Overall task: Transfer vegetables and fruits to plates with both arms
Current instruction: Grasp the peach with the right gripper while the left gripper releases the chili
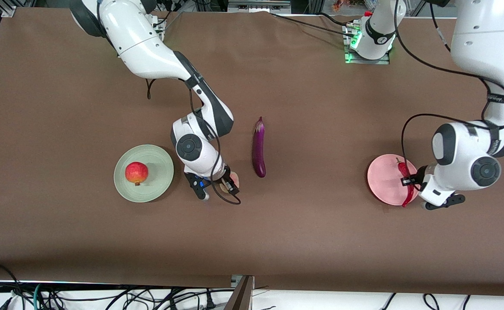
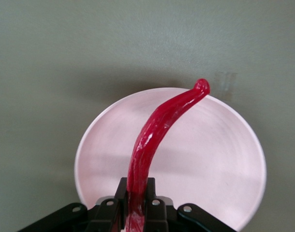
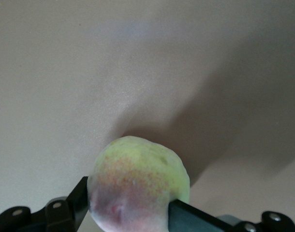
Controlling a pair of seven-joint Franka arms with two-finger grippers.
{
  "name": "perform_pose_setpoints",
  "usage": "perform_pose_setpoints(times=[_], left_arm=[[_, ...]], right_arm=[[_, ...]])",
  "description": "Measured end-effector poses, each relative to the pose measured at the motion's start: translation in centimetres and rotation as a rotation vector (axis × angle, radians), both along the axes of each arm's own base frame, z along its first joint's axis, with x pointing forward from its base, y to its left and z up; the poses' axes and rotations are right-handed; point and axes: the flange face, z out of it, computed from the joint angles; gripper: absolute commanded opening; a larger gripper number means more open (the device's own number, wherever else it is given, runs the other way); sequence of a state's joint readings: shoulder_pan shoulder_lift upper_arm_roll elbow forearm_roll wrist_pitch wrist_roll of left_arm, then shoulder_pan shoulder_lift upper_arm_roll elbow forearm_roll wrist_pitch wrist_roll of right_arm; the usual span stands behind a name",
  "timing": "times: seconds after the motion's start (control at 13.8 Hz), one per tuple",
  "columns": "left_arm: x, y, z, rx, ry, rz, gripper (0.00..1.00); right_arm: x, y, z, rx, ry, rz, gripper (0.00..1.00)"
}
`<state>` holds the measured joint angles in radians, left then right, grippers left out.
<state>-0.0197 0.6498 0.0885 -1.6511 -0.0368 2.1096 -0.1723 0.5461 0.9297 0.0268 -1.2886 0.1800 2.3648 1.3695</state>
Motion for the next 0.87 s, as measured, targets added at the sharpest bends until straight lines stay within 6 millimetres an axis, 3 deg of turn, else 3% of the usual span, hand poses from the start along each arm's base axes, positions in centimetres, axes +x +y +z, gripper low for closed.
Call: perform_pose_setpoints(times=[0.07, 0.14, 0.22, 0.36, 0.51, 0.65, 0.87], left_arm=[[-0.1, -0.2, -1.1, -0.001, 0.009, -0.002, 0.41], [-0.1, -0.2, -1.7, -0.001, 0.013, -0.003, 0.99], [-0.2, -0.2, -2.1, -0.001, 0.014, -0.007, 1.00], [0.1, -0.2, -1.6, -0.003, 0.003, -0.017, 1.00], [1.1, -0.2, 0.7, -0.002, -0.039, -0.024, 1.00], [1.7, -0.4, 4.8, -0.006, -0.091, -0.029, 1.00], [1.3, -3.5, 10.6, -0.036, -0.104, -0.071, 1.00]], right_arm=[[0.2, -0.5, 0.3, -0.018, 0.017, 0.037, 0.00], [0.6, -1.6, 1.0, -0.039, 0.040, 0.083, 0.00], [1.4, -3.4, 2.4, -0.058, 0.064, 0.136, 0.00], [3.5, -9.4, 6.4, -0.089, 0.108, 0.264, 0.00], [4.9, -16.0, 9.1, -0.138, 0.155, 0.360, 0.00], [5.0, -19.7, 8.7, -0.162, 0.177, 0.409, 0.00], [3.7, -21.5, 4.2, -0.178, 0.167, 0.444, 0.00]])
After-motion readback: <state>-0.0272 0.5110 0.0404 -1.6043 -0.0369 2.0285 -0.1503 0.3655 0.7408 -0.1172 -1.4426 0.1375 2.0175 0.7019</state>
